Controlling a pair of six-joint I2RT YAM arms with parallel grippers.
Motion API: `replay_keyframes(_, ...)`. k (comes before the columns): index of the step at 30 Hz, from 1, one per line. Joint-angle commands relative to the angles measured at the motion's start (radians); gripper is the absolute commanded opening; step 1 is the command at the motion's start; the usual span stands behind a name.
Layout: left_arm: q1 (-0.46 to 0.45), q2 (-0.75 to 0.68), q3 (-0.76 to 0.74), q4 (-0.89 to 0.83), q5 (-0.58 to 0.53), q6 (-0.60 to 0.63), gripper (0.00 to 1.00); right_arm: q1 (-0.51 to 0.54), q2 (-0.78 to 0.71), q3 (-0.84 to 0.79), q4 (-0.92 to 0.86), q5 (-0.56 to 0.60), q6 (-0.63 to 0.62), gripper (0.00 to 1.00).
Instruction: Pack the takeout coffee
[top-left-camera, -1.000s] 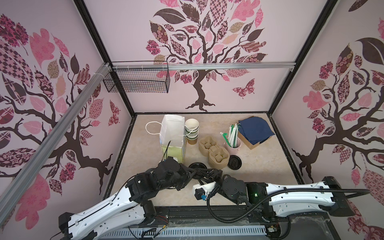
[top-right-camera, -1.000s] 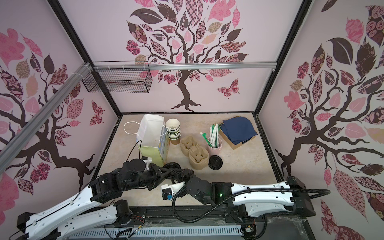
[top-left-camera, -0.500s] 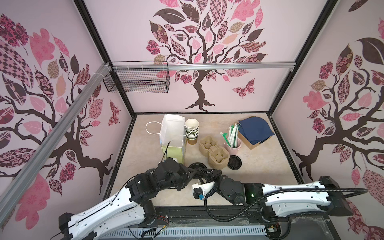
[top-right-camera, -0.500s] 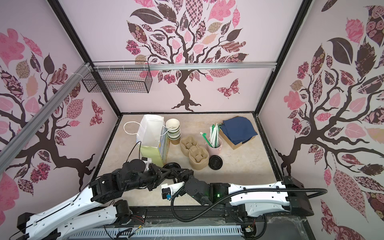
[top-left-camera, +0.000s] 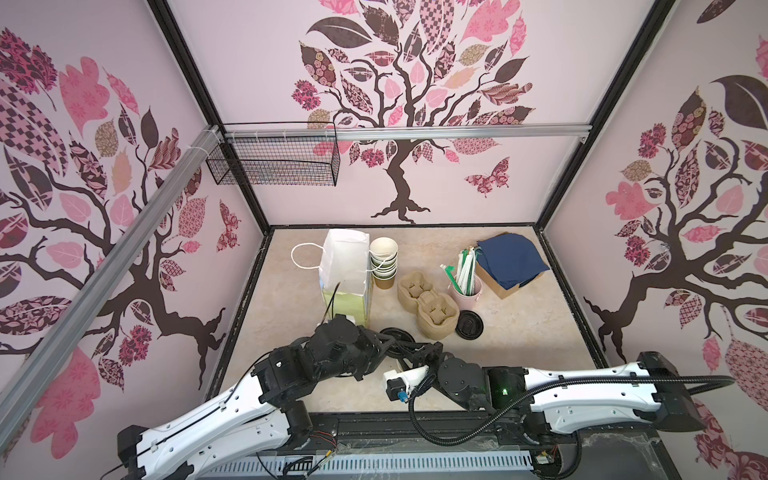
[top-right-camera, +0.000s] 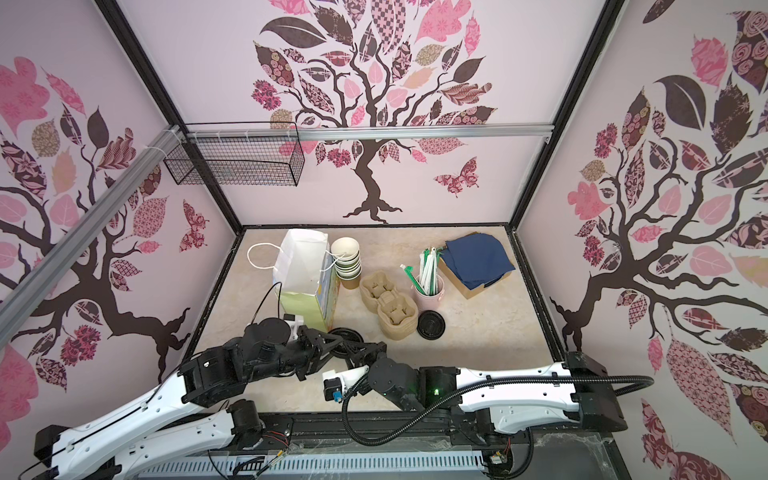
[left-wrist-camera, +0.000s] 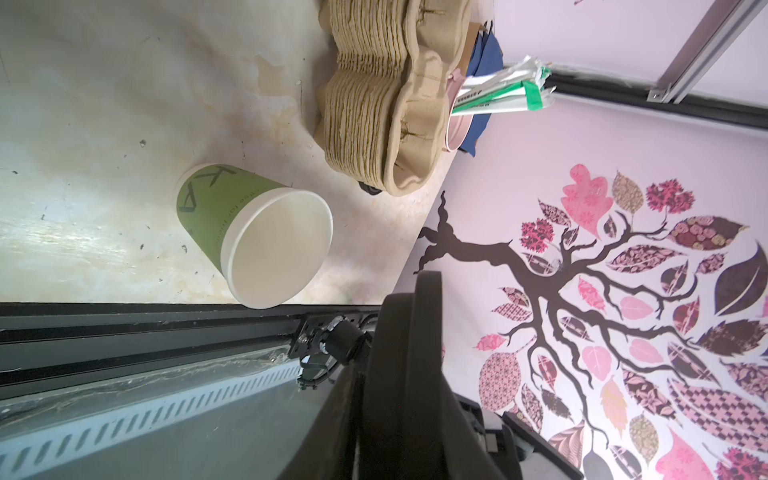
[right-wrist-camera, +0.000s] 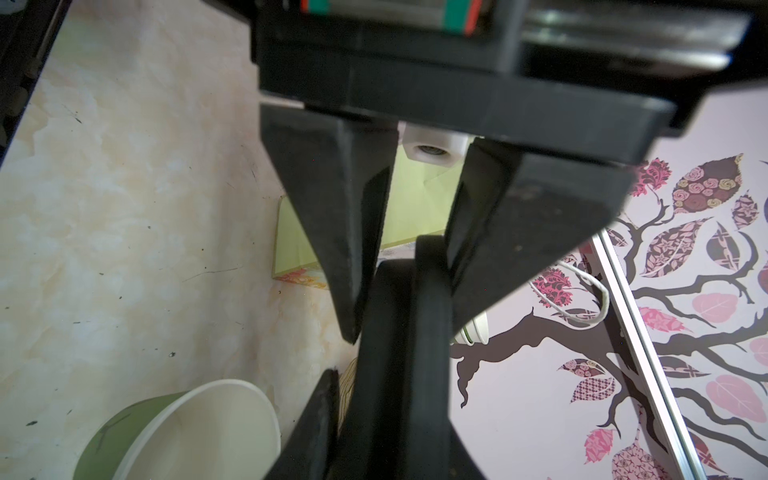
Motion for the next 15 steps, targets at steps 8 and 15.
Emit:
replay_keyframes(8,0.002,-0.008,0.180,-0.162,-0.153,0.186,0.70,0.001,-0.131,0.038,-0.144,-0.079,0.388,0.11)
replay_keyframes(15,0.002,0.006,0.424,-0.423,-0.451,0.548,0.72,-0.022,-0.241,0.077,-0.298,-0.271,1.059,0.12)
